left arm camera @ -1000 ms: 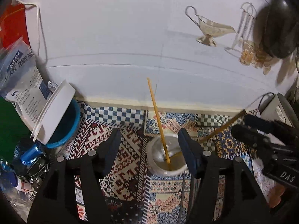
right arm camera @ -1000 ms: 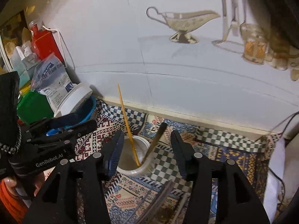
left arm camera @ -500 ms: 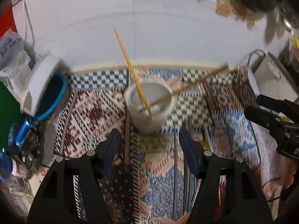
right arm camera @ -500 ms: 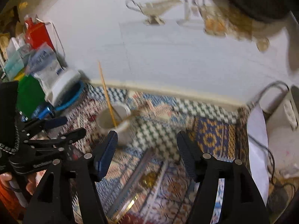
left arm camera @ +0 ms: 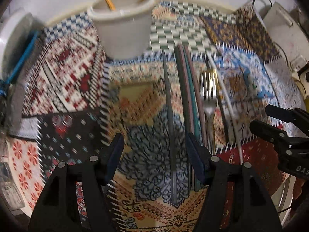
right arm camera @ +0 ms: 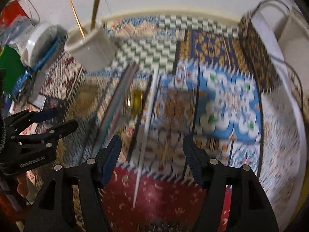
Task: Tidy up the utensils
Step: 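Grasp a dark chopstick with the left tool while the right tool grasps a white stick, then lift the dark chopstick with the left tool while the right tool lifts the white stick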
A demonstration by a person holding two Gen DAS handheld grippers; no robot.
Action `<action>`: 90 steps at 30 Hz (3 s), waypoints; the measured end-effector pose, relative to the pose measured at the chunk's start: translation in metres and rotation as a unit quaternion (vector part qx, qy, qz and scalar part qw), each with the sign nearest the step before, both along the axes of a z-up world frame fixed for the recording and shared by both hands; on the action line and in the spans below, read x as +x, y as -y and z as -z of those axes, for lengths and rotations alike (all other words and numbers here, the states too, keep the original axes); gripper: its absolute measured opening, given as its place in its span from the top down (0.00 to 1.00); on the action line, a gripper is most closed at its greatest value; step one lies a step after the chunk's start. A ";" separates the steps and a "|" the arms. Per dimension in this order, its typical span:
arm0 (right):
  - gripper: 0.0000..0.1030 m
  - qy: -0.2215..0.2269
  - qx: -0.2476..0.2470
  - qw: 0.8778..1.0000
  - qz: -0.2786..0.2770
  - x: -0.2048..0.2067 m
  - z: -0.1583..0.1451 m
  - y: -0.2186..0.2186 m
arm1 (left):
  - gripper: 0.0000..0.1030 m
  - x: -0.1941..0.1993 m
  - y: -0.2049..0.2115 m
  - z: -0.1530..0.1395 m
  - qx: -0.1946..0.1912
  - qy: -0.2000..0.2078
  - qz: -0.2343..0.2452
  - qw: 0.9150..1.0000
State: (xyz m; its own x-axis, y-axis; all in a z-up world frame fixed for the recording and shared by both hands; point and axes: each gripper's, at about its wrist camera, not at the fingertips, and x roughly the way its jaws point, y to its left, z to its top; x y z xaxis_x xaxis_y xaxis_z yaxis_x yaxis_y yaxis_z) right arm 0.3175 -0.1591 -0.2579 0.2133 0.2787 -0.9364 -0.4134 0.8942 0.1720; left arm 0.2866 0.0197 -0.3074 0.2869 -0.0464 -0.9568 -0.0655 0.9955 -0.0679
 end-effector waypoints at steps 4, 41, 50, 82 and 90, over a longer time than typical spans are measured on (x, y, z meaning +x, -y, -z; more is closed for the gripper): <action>0.40 -0.012 -0.001 1.000 0.013 -0.011 0.009 0.009 | 0.38 -0.008 0.003 0.014 -0.009 -0.016 0.008 1.000; 0.95 -0.028 0.011 0.999 -0.024 0.019 0.031 -0.016 | 0.96 0.060 0.001 0.017 -0.027 0.002 0.041 0.999; 0.95 -0.041 -0.012 0.999 -0.029 0.035 0.028 -0.020 | 0.96 0.040 -0.003 0.015 -0.042 -0.025 0.047 0.998; 0.95 -0.038 -0.009 0.997 -0.071 0.022 0.010 -0.014 | 0.96 0.000 -0.015 -0.081 -0.040 0.109 0.030 0.993; 0.95 -0.039 -0.039 0.996 -0.071 0.015 0.021 -0.011 | 0.96 -0.005 -0.016 -0.097 -0.034 0.139 0.017 0.990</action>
State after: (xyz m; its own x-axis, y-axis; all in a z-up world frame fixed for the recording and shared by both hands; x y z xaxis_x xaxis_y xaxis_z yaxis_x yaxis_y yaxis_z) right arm 0.3328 -0.1482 -0.2787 0.1030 0.2260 -0.9687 -0.5241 0.8401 0.1402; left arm 0.2812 0.0362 -0.2100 0.5357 -0.1219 -0.8356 -0.0017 0.9894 -0.1454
